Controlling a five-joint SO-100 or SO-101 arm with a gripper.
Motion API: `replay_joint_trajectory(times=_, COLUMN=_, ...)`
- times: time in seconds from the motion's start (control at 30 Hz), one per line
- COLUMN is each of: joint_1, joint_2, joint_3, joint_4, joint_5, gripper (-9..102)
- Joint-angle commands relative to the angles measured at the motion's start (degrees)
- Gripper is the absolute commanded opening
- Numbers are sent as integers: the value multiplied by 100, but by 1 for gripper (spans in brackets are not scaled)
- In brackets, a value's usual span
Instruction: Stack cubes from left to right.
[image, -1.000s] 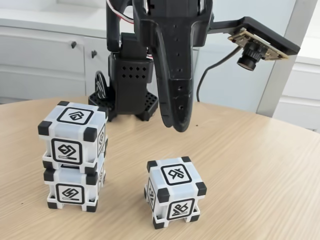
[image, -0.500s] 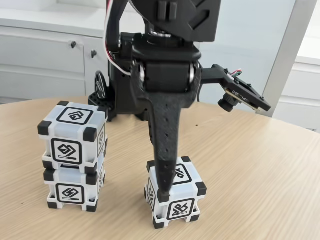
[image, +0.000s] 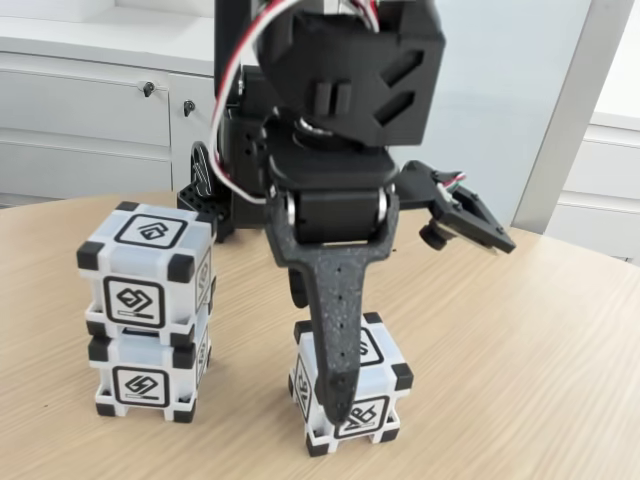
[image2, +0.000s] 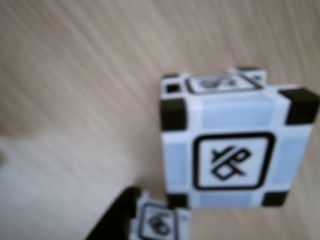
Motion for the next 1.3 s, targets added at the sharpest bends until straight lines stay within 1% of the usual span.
replay_joint_trajectory(times=0.0, joint_1=0, joint_2=0, joint_3=-114, joint_4=-334, joint_5=-167, gripper=39)
replay_joint_trajectory(times=0.13, joint_1=0, joint_2=0, joint_3=-114, joint_4=-686, joint_5=-281, gripper=39)
replay_joint_trajectory(times=0.37, joint_1=-18, joint_2=-9, joint_3=-26, joint_4=-1002, joint_5=-378, gripper=39)
replay_joint_trajectory(times=0.5, joint_1=-325, joint_2=-9, joint_3=-26, joint_4=-1125, joint_5=-554, gripper=39)
replay_joint_trajectory(times=0.73, joint_1=-756, joint_2=-18, joint_3=-18, joint_4=-1160, joint_5=-853, gripper=39)
replay_joint_trajectory(times=0.87, joint_1=-756, joint_2=-18, joint_3=-9, joint_4=-1160, joint_5=-853, gripper=39)
replay_joint_trajectory(times=1.03, joint_1=-712, joint_2=-325, joint_3=-9, joint_4=-1134, joint_5=-606, gripper=38)
replay_joint_trajectory(times=1.27, joint_1=-659, joint_2=-510, joint_3=-9, joint_4=-1160, joint_5=-633, gripper=37)
